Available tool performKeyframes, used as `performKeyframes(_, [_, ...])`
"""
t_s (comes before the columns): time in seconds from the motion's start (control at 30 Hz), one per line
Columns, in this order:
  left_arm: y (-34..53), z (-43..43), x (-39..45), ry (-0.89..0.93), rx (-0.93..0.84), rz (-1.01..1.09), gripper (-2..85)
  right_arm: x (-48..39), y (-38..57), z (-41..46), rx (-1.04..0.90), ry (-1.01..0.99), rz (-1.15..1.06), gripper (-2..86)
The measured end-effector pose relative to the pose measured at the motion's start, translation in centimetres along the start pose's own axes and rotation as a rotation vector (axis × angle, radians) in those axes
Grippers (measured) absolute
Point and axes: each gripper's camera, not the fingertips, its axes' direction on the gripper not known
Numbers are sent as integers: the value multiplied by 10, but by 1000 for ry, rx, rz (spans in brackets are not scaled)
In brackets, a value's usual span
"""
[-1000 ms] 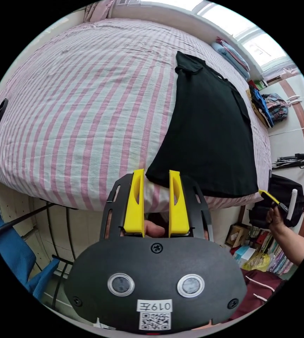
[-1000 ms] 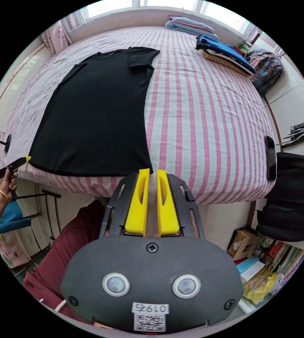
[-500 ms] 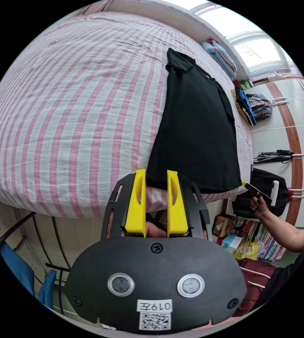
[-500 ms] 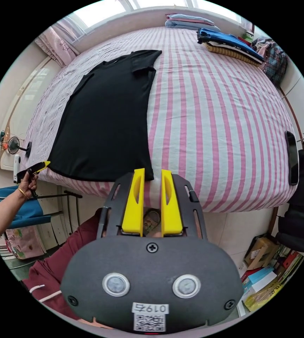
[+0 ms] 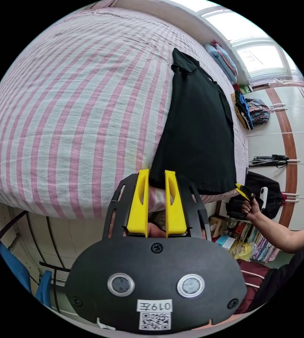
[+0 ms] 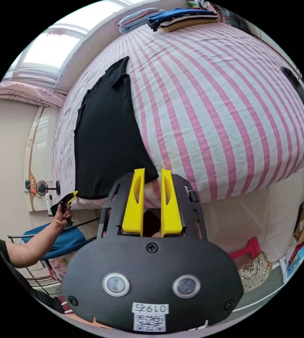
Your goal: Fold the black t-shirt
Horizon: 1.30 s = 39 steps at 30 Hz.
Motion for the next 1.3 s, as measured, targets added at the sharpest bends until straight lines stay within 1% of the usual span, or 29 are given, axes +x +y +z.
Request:
performKeyframes(0.13, [-16, 11, -4, 26, -3, -3, 47, 25, -3, 24, -1, -142, 88, 53])
performKeyframes(0.33, [-45, 28, -5, 58, -37, 4, 22, 28, -14, 55, -20, -126, 74, 7])
performKeyframes(0.4, [-55, 31, 0, 19, -40, 30, 19, 25, -20, 61, -19, -100, 56, 0])
performKeyframes(0.47, [-68, 35, 5, -4, -45, 39, 15, 25, -25, 66, -29, -96, 44, -4])
performKeyframes(0.7, [-110, 39, 2, 19, -78, -21, 10, 27, -55, 89, -74, -68, 82, -8])
performKeyframes(0.77, [-130, 45, -4, 44, -123, -68, 9, 27, -65, 97, -97, -59, 102, -8])
performKeyframes(0.83, [-147, 49, -6, 29, -165, -88, 9, 24, -79, 107, -125, -32, 102, -8])
performKeyframes(0.9, [-164, 53, -4, 19, -215, -85, 8, 22, -91, 114, -159, -5, 114, -8])
performKeyframes(0.93, [-177, 54, 0, -7, -249, -62, 8, 20, -99, 117, -165, -9, 118, -8])
performKeyframes(1.03, [-210, 49, 5, 10, -297, -55, 8, 17, -119, 121, -187, -46, 140, -8])
performKeyframes(1.1, [-229, 46, 3, 66, -331, -81, 9, 15, -132, 123, -217, -59, 144, -8])
performKeyframes(1.2, [-262, 43, -6, 200, -390, -141, 9, 14, -155, 126, -271, -106, 182, -8])
performKeyframes(1.27, [-291, 42, -13, 331, -437, -202, 11, 13, -171, 126, -274, -159, 220, -8])
performKeyframes(1.3, [-299, 40, -15, 351, -439, -207, 11, 12, -183, 125, -265, -188, 248, -8])
